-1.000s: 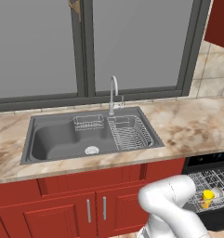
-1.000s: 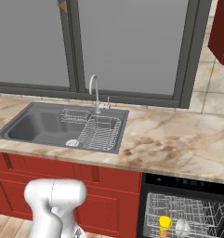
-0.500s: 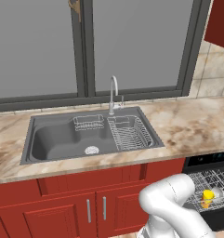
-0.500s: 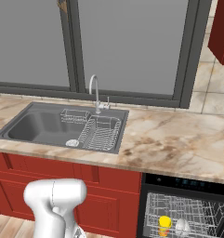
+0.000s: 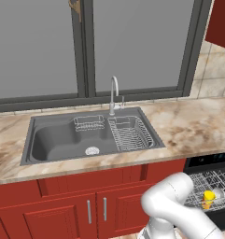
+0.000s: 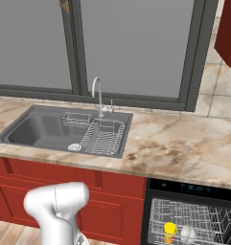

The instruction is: Pick up the cup and bowl from the counter, place them in the dishwasher, and close the dishwasher door.

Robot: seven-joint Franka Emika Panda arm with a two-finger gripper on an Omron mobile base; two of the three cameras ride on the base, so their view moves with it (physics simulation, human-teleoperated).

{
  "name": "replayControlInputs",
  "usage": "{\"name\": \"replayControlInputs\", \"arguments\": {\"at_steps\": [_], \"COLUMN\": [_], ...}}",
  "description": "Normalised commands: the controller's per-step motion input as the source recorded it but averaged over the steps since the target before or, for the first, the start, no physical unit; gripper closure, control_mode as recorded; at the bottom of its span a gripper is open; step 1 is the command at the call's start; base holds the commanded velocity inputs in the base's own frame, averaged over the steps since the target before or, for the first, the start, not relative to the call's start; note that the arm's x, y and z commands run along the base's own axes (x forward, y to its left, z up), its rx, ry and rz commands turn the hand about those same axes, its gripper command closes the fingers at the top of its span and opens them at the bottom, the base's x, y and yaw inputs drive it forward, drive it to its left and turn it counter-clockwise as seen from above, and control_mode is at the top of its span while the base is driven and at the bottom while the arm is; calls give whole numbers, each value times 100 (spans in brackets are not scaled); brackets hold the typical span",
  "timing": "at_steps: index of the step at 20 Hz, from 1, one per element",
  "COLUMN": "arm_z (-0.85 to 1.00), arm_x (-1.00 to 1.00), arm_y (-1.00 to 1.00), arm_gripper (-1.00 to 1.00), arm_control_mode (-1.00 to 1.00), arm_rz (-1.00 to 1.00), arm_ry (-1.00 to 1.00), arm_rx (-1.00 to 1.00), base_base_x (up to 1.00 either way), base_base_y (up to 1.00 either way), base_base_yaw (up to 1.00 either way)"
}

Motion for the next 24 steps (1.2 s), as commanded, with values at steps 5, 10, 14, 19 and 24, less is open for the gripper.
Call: {"name": "replayControlInputs", "arguments": {"at_steps": [5, 10, 14, 19, 24], "arm_z": [-99, -100, -100, -100, -100], "arm_x": [31, 63, 46, 46, 54], "arm_y": [-6, 0, 0, 16, 70], "arm_gripper": [-100, -100, -100, -100, -100], "arm_control_mode": [-100, -100, -100, -100, -100], "arm_rz": [0, 0, 0, 6, 12], "arm_ry": [-15, -17, -25, -26, -16], "arm_rx": [-10, -14, -8, 0, -1], "base_base_x": [0, 0, 0, 0, 0], "base_base_y": [0, 0, 0, 0, 0], "base_base_yaw": [0, 0, 0, 0, 0]}}
